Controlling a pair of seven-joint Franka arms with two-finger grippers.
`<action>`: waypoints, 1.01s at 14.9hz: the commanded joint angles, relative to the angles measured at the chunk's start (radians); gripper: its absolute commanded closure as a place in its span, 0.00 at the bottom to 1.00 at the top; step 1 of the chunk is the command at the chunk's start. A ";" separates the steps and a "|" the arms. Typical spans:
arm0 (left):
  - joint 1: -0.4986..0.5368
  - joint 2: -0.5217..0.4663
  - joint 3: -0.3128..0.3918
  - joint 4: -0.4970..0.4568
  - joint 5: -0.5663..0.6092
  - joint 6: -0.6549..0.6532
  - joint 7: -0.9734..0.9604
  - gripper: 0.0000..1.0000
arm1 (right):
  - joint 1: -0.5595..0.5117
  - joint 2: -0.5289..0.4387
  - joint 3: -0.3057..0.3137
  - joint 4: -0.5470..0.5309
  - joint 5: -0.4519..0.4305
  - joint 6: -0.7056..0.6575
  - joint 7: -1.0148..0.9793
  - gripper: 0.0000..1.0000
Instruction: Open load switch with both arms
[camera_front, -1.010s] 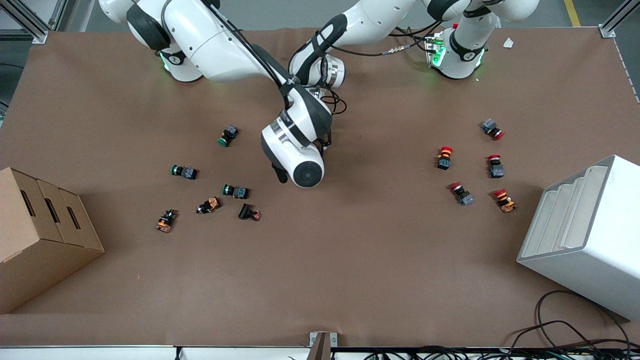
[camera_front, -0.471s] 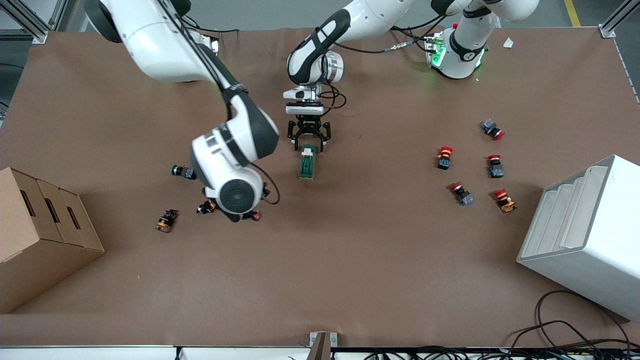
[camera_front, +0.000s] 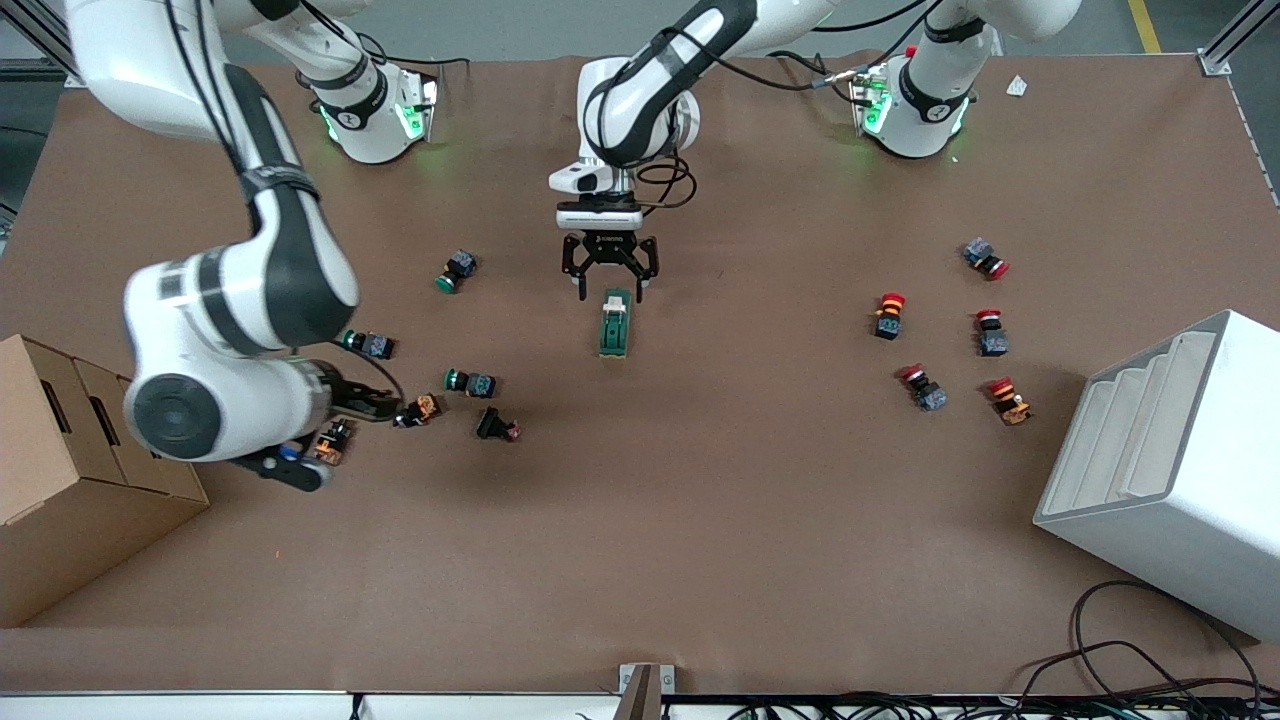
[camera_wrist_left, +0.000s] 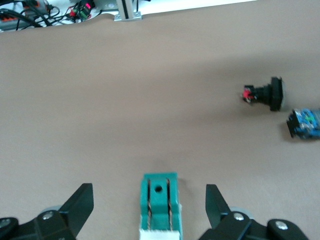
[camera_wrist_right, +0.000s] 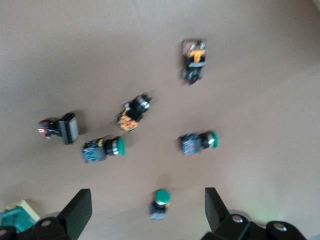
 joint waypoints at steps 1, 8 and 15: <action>0.028 -0.048 -0.007 0.071 -0.219 0.012 0.223 0.01 | -0.083 -0.080 0.019 -0.063 -0.047 0.012 -0.215 0.00; 0.154 -0.081 -0.006 0.358 -0.756 -0.112 0.729 0.01 | -0.155 -0.148 -0.078 -0.053 -0.055 0.056 -0.535 0.00; 0.370 -0.192 -0.012 0.455 -1.136 -0.353 1.138 0.00 | -0.175 -0.186 -0.073 -0.006 -0.050 0.046 -0.536 0.00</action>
